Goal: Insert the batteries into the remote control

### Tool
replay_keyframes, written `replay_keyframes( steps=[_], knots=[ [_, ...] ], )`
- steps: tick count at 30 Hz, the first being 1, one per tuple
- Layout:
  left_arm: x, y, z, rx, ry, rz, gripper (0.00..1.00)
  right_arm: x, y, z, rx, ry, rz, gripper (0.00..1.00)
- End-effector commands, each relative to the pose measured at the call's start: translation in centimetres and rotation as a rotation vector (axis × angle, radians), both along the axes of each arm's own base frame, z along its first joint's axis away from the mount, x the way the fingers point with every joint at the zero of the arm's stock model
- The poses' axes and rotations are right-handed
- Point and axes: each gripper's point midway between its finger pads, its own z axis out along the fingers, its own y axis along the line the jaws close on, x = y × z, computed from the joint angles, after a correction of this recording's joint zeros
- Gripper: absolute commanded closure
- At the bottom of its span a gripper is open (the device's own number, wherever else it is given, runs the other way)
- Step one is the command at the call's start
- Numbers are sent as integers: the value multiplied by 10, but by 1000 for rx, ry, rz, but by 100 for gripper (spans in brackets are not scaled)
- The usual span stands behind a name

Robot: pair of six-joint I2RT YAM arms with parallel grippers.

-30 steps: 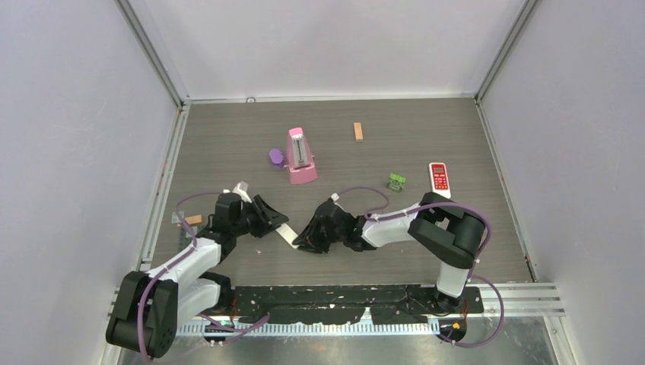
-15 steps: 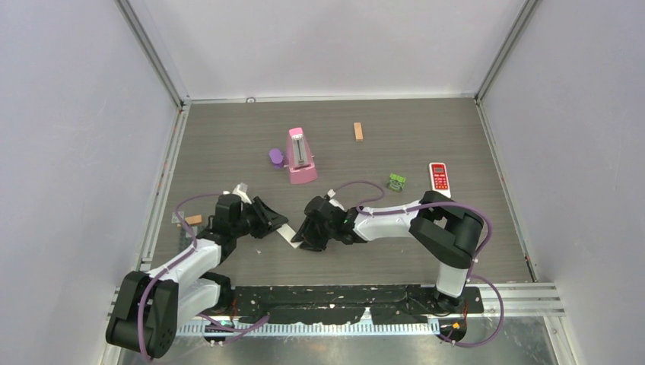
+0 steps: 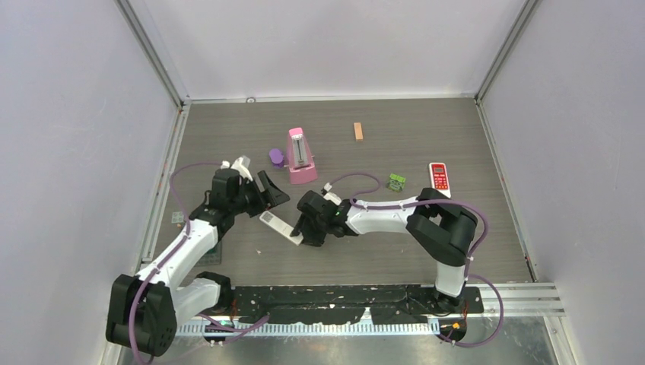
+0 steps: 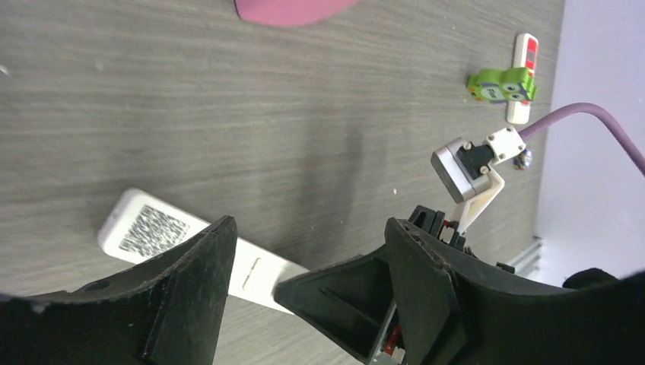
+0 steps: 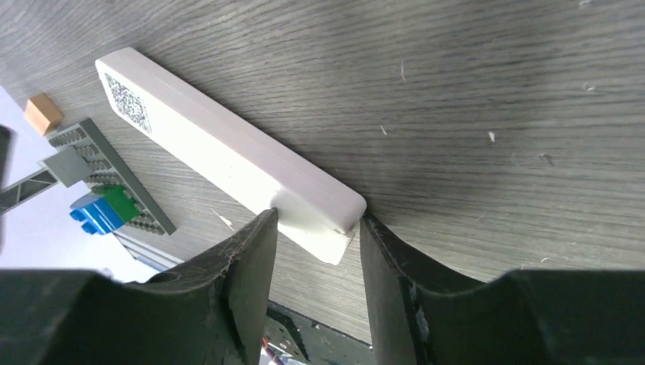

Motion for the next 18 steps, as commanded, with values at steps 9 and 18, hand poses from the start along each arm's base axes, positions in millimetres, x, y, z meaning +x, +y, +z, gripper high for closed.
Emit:
replay_keyframes(
  steps=[9, 18],
  knots=[
    [12, 31, -28, 232, 77, 39, 28, -1, -52, -38, -337, 21, 24, 51],
    [7, 20, -56, 198, 102, -27, 31, 0, -51, -38, -368, 35, 31, 51]
  ],
)
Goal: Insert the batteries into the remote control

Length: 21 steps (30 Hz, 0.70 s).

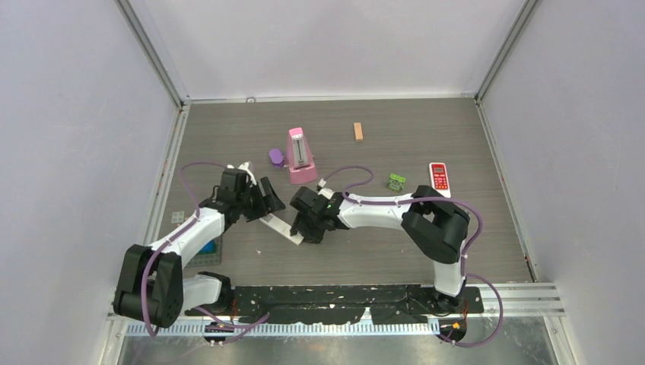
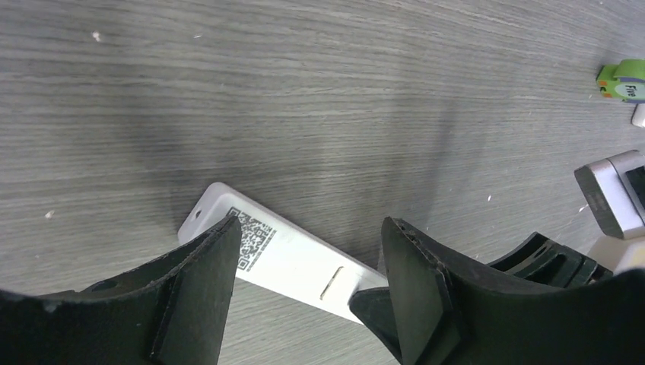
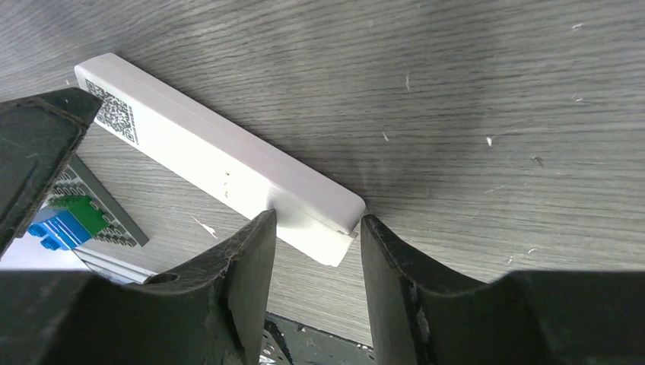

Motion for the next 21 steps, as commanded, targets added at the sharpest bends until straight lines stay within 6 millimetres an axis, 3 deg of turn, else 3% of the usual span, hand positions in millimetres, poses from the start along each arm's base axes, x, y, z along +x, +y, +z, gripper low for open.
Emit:
replay_keyframes(
  steps=[1, 10, 21],
  knots=[
    [4, -4, -7, -6, -30, -54, 31, -4, -49, -39, -250, 28, -20, 51],
    [4, 7, -12, 70, -97, -83, 29, -2, -44, -34, -262, 42, -27, 51],
    [8, 23, -10, 148, -143, -27, 18, -1, -42, -38, -288, 58, -21, 45]
  ],
)
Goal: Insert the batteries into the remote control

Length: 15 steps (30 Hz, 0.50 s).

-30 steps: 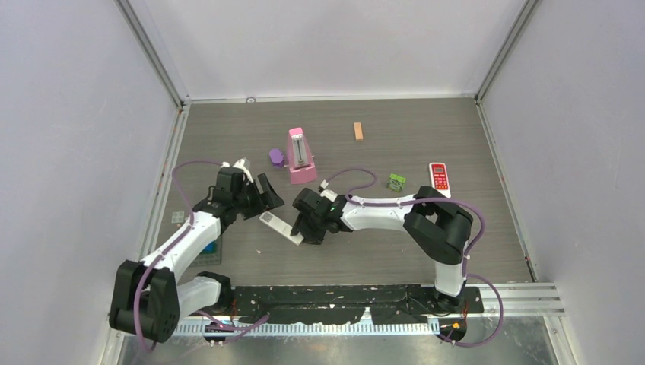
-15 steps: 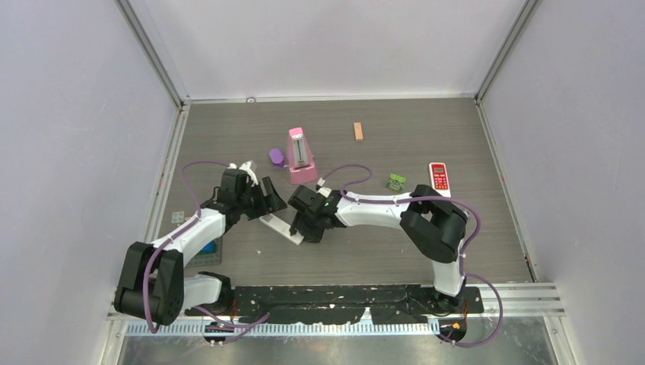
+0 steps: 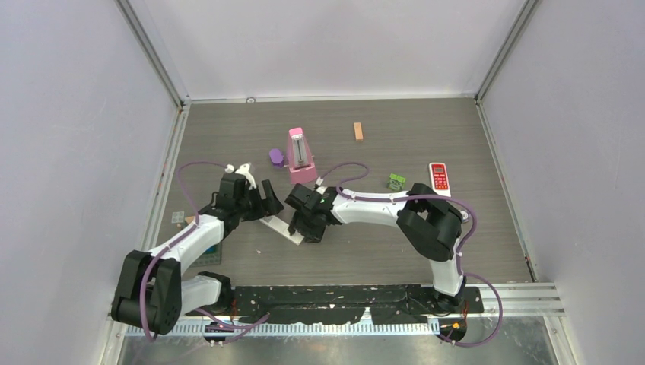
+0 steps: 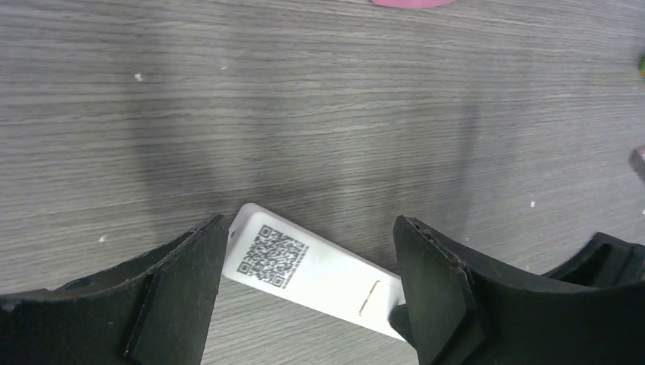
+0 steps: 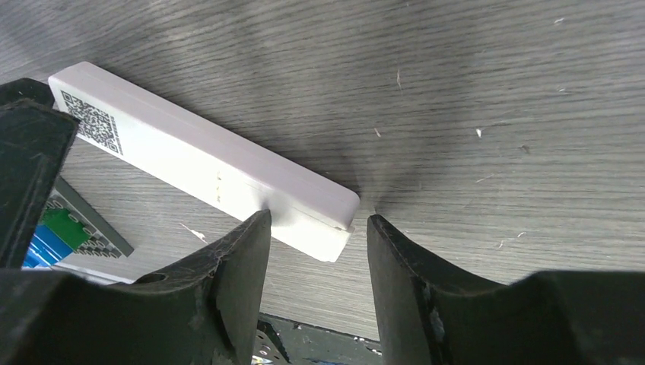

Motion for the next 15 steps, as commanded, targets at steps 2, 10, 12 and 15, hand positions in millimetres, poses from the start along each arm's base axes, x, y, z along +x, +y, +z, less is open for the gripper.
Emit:
replay_keyframes(
  steps=[2, 10, 12, 15],
  knots=[
    [-2, 11, -12, 51, 14, 24, 19, -1, -40, -39, -211, 19, -20, 45],
    [-8, -6, -22, -18, 76, -35, 26, 2, -34, -32, -210, 33, -35, 45],
    [-10, -7, -23, -28, 78, -40, 28, 4, -31, -28, -211, 29, -45, 45],
    [-12, -9, -25, -42, 87, -43, 30, 7, -27, -25, -212, 32, -61, 45]
  ],
)
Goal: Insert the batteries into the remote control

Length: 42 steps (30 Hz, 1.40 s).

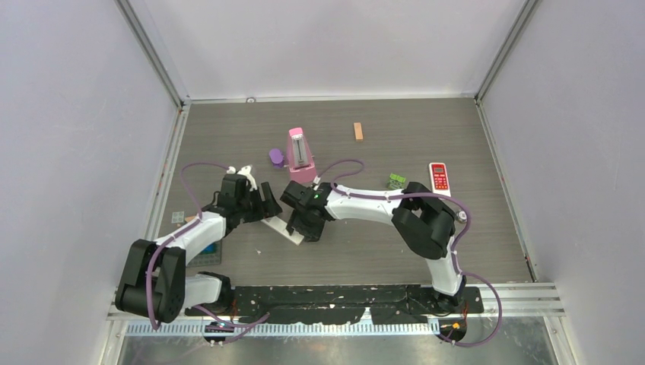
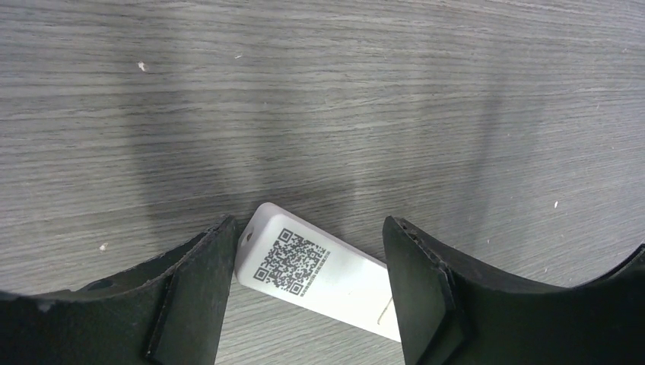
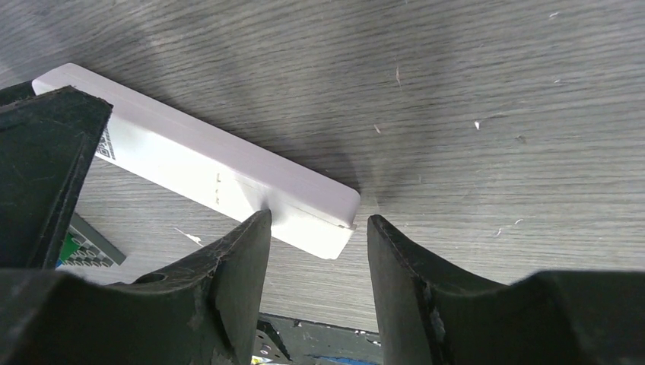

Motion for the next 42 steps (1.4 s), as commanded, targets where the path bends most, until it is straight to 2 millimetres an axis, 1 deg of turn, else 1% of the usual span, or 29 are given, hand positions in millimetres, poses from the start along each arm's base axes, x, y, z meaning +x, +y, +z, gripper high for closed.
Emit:
replay_keyframes(
  steps=[1, 7, 11, 18, 23, 24, 27, 29, 33, 35, 37, 42],
  knots=[
    [-8, -12, -5, -64, 32, -37, 31, 9, -26, -26, -160, 0, -68, 45],
    [-9, -15, -3, -82, 28, -38, 37, 10, -23, -27, -169, 12, -99, 48],
    [-9, -15, -3, -83, 28, -39, 37, 11, -24, -27, -169, 13, -115, 54],
    [-10, -17, -2, -94, 34, -43, 37, 12, -22, -31, -165, 14, -123, 58],
    [-16, -23, -4, -140, 63, -41, 38, 13, -17, -36, -135, 9, -138, 60],
    [-14, -25, -3, -156, 51, -43, 38, 13, -16, -38, -120, 8, -147, 61],
    [-19, -31, -5, -200, 74, -46, 41, 13, -13, -42, -80, 3, -162, 63],
    [-24, -36, -6, -237, 93, -54, 44, 13, -10, -46, -50, -3, -164, 62],
    [-34, -44, -6, -302, 119, -81, 50, 14, -7, -50, -17, -12, -161, 59],
    [-38, -43, -9, -299, 126, -82, 53, 14, -6, -52, -11, -13, -158, 58],
    [-41, -42, -12, -293, 129, -82, 53, 14, -3, -52, 7, -18, -153, 54],
    [-42, -38, -14, -265, 125, -77, 56, 21, 1, -44, 52, -65, -143, 48]
  ],
)
